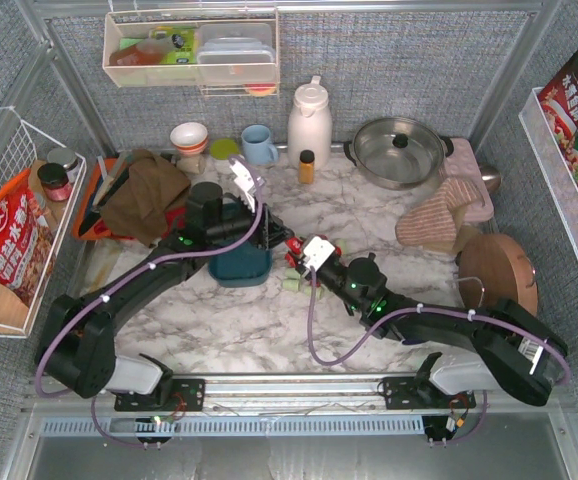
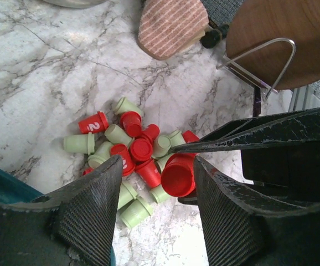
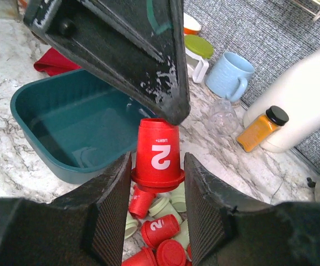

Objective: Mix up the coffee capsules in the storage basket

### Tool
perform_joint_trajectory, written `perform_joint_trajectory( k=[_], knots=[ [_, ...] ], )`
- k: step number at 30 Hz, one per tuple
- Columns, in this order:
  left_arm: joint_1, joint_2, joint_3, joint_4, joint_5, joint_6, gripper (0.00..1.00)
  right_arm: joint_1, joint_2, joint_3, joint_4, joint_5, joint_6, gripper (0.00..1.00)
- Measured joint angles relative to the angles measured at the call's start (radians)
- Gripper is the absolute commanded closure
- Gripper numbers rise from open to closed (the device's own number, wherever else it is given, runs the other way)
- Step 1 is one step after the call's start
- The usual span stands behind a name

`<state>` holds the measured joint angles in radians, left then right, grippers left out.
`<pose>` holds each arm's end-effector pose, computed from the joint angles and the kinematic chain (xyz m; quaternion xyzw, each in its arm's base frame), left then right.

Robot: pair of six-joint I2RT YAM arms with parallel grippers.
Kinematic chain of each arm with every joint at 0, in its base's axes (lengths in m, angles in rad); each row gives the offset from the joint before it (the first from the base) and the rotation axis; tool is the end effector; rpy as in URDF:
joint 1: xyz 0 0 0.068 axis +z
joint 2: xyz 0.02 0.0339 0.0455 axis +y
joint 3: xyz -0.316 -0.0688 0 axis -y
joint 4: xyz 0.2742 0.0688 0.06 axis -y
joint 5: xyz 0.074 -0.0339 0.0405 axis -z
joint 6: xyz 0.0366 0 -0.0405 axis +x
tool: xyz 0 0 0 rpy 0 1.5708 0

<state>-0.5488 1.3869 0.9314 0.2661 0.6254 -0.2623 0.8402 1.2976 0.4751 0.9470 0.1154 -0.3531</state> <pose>0.2761 -0.1939 0.3379 0.2987 0.6979 -0.4570 0.4635 0.1865 0.2018 0.2714 -0.3354 0.5708 0.1435 0.7356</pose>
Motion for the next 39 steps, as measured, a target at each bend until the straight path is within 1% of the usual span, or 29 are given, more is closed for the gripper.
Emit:
perform_joint_trajectory(
  k=[7,20,23,24,25,29,30,32,34,36,37,38,39],
  knots=[
    [-0.020,0.009,0.003,-0.007,0.011,0.000,0.45,-0.003,-0.013,0.000,-0.004,-0.034,-0.013,0.74],
    [-0.025,0.051,0.055,-0.063,0.099,-0.001,0.45,-0.005,-0.029,0.001,-0.017,-0.033,-0.035,0.75],
    [-0.025,0.067,0.069,-0.078,0.121,-0.002,0.46,-0.006,-0.035,0.003,-0.016,-0.022,-0.043,0.75],
    [-0.025,0.074,0.073,-0.082,0.134,-0.005,0.50,-0.007,-0.036,0.003,-0.016,-0.018,-0.046,0.75],
    [-0.025,0.080,0.076,-0.085,0.140,-0.005,0.55,-0.008,-0.037,0.004,-0.017,-0.018,-0.048,0.75],
    [-0.026,0.099,0.085,-0.090,0.180,-0.018,0.83,-0.009,-0.037,0.004,-0.024,-0.011,-0.053,0.75],
    [-0.025,0.104,0.090,-0.091,0.188,-0.019,0.85,-0.009,-0.037,0.004,-0.024,-0.007,-0.055,0.74],
    [-0.025,0.110,0.095,-0.090,0.195,-0.027,0.87,-0.010,-0.037,0.004,-0.026,0.000,-0.063,0.70],
    [-0.025,0.111,0.097,-0.091,0.194,-0.030,0.90,-0.010,-0.037,0.004,-0.027,0.002,-0.064,0.61],
    [-0.026,0.109,0.096,-0.089,0.186,-0.026,0.91,-0.010,-0.037,0.008,-0.032,0.002,-0.064,0.48],
    [-0.026,0.106,0.093,-0.088,0.181,-0.026,0.92,-0.010,-0.037,0.011,-0.037,0.002,-0.064,0.39],
    [-0.026,0.099,0.088,-0.088,0.171,-0.025,0.92,-0.010,-0.037,0.016,-0.048,-0.001,-0.064,0.31],
    [-0.027,0.092,0.084,-0.089,0.145,-0.020,0.92,-0.010,-0.037,0.023,-0.060,-0.001,-0.063,0.27]
  ],
)
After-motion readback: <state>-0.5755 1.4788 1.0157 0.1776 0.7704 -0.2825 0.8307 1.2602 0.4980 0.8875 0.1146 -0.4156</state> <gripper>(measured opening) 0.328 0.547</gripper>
